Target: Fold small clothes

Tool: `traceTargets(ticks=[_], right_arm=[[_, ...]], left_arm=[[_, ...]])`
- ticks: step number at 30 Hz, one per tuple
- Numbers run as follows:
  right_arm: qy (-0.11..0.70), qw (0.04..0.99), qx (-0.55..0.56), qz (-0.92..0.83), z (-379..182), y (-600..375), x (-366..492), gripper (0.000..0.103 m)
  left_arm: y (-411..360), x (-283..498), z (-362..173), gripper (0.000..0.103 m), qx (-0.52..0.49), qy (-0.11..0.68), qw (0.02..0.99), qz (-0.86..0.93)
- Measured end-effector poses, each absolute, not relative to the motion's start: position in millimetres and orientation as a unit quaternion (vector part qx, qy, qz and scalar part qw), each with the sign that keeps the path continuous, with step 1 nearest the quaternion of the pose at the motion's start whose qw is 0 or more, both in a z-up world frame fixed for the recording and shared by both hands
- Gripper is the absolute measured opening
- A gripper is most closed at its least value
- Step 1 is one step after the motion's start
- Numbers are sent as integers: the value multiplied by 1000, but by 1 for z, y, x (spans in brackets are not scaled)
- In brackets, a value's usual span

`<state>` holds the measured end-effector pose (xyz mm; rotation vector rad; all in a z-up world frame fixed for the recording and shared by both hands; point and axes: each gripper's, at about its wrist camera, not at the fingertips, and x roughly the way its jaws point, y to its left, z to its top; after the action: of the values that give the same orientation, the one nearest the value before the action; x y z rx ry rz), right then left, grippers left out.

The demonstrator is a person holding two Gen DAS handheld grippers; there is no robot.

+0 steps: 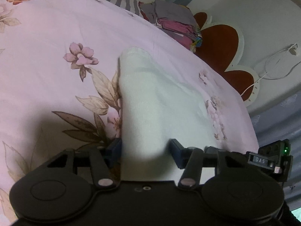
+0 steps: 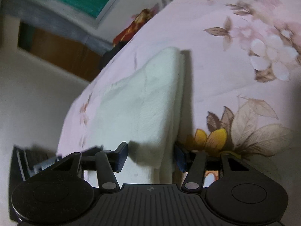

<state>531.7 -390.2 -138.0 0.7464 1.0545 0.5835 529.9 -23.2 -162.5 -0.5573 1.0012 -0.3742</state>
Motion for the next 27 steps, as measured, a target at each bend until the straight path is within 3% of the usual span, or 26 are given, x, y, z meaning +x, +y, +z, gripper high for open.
traceTargets(ticks=[6,8,10,12,20,27], right_arm=[[476,764,359,249,-144,-391,529,53],[477,781,318,248,-138,-374,529,42],[474,798,282,244,-133,-359,530,32],[466,812,256,239,-126,-350,525,29],[429,844,216,237,-87,-330,496,28],[419,852,195,246,-57,-255,466,28]], left_arm=[[-40,531,-159,60,-234,473,834,-159],[-50,533,-154,45,-202,472,845,-149],[-53,532,-148,38,-195,466,851,-140],[-55,527,-139,33,-186,455,859,-142],[-33,503,-109,32,-180,423,871,-172],[60,469,-97,32,-198,411,873,-173]])
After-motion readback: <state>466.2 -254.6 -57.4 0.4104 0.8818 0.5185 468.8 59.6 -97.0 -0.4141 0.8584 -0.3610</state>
